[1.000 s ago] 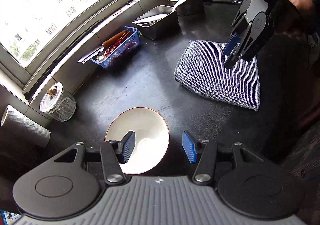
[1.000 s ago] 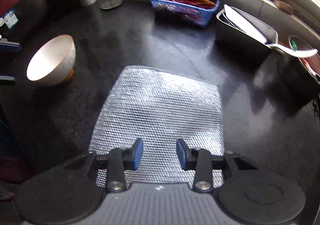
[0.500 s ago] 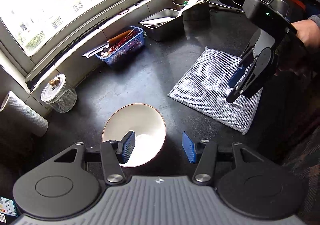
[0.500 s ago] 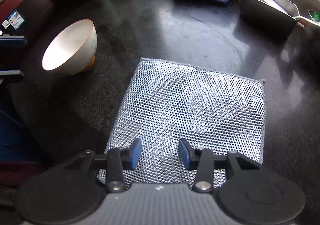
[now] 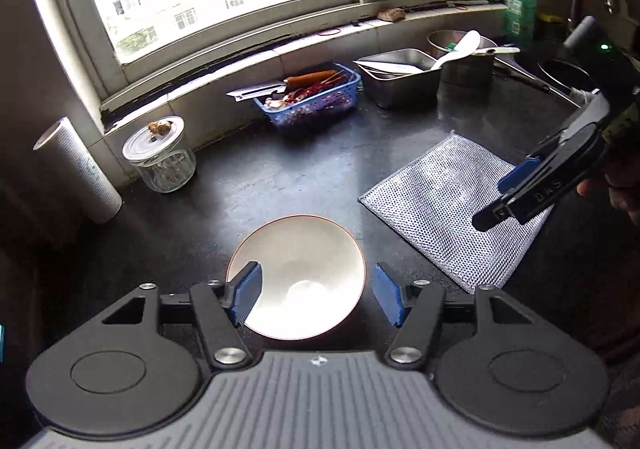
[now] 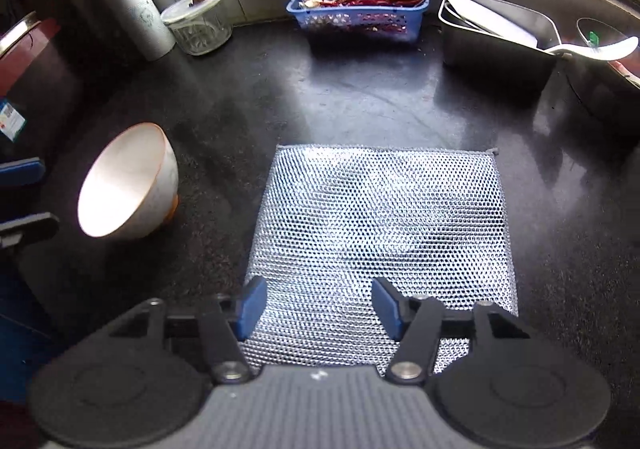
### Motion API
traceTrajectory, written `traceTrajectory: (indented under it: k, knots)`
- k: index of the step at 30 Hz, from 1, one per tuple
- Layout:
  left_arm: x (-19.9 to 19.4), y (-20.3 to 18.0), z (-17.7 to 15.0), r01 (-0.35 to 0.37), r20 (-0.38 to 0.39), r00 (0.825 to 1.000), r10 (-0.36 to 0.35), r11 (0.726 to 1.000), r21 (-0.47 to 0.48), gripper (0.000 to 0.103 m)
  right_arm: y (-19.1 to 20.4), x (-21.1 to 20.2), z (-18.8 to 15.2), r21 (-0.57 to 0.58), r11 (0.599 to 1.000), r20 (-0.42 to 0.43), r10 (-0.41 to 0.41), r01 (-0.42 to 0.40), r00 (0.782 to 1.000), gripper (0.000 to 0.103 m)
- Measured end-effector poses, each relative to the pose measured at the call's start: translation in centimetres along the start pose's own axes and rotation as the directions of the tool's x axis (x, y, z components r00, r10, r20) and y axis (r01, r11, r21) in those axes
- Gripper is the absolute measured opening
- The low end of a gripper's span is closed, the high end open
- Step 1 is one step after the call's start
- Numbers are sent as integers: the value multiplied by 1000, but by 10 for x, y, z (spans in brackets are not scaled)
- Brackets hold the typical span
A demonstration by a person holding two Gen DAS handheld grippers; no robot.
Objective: Clean bowl
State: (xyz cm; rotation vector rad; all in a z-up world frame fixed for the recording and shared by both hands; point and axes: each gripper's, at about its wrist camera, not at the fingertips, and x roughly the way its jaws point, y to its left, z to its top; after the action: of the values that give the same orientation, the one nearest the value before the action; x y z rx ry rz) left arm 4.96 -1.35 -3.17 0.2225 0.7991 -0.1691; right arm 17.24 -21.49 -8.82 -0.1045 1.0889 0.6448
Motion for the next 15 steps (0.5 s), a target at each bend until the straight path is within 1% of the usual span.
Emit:
traceTrajectory:
  k: [2,4,6,9,13,15]
  knots:
    - [-6,0,2,-8,14,1000,9,999,-51,71,8,-15,1,8,1000,39,-6,6,999,86]
    - [-11,0,4,-15,27,999,18,995,-101,75,16,-29,2,11,1000,60,-7,7,998,93]
    - [-17,0,6,-21,39,999,28,988,-152,75,25,-41,2,17,1000,66,-26,25,998,96]
    - [-25,0,8,-30,57,997,44,973,-227,75,37,-59,2,28,998,59,-64,63,996,98]
    - [-37,0,12,-38,79,995,68,945,-324,75,49,-82,-2,32,995,64,-97,95,993,99]
    - [-46,-5,12,-56,76,993,88,936,-349,75,56,-94,-4,10,993,72,-121,121,990,100]
